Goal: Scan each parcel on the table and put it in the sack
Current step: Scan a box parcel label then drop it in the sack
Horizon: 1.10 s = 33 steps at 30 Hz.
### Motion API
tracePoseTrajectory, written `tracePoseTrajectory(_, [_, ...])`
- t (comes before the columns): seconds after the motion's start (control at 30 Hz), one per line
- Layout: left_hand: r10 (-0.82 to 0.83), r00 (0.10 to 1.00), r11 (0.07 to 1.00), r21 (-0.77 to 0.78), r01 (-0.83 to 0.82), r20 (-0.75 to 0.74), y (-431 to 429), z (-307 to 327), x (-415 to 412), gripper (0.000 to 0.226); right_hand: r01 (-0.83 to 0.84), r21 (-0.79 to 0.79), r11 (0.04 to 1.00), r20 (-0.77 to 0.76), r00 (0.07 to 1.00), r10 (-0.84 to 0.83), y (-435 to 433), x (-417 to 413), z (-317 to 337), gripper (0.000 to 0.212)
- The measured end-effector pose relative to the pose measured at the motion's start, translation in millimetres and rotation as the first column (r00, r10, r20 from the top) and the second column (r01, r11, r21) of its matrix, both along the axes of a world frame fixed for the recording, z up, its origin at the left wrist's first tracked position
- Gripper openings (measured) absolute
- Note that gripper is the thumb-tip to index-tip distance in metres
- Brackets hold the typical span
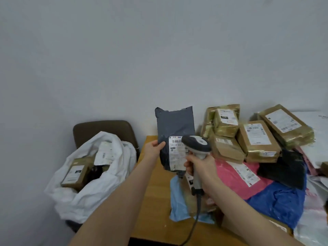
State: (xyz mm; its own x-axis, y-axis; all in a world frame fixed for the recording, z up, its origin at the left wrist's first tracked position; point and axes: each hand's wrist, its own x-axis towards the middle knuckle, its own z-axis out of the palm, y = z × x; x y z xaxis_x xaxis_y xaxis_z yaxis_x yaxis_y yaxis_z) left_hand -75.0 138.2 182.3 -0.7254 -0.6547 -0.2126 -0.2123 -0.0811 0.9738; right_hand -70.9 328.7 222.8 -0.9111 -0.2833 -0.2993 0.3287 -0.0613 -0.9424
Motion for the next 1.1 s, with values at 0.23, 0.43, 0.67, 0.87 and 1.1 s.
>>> tracePoseTrajectory(0.23, [0.215,0.975,0.976,-0.050,-0.212,0.064,-126.7,-26.5,91.2,0.008,-0.233,0.034,0.972,0.042,0.972,0.231,-143.1,31.0,-19.3,0.008])
tracePoseTrajectory(0.43, [0.326,0.929,0.945,-0.031,-0.326,0.172,-267.6,-61.1,154.4,0.016,-0.327,0.094,0.941,0.116,0.942,0.315,-294.6,58.2,-45.4,0.011])
tracePoseTrajectory(0.67, [0.550,0.795,0.813,-0.382,-0.440,0.254,-418.5,-74.2,191.6,0.023,-0.352,0.145,0.925,0.180,0.928,0.325,-429.9,69.4,-76.4,0.009])
tracePoseTrajectory(0.87, [0.450,0.794,0.842,-0.490,-0.224,0.410,-483.0,-107.8,189.0,0.027,-0.325,0.223,0.919,0.218,0.936,0.278,-472.0,58.8,-102.4,0.011])
tracePoseTrajectory(1.1, [0.060,0.678,0.968,-0.209,0.139,0.733,-496.8,-180.3,170.5,0.037,-0.282,0.262,0.923,0.262,0.941,0.214,-485.6,41.0,-134.7,0.007])
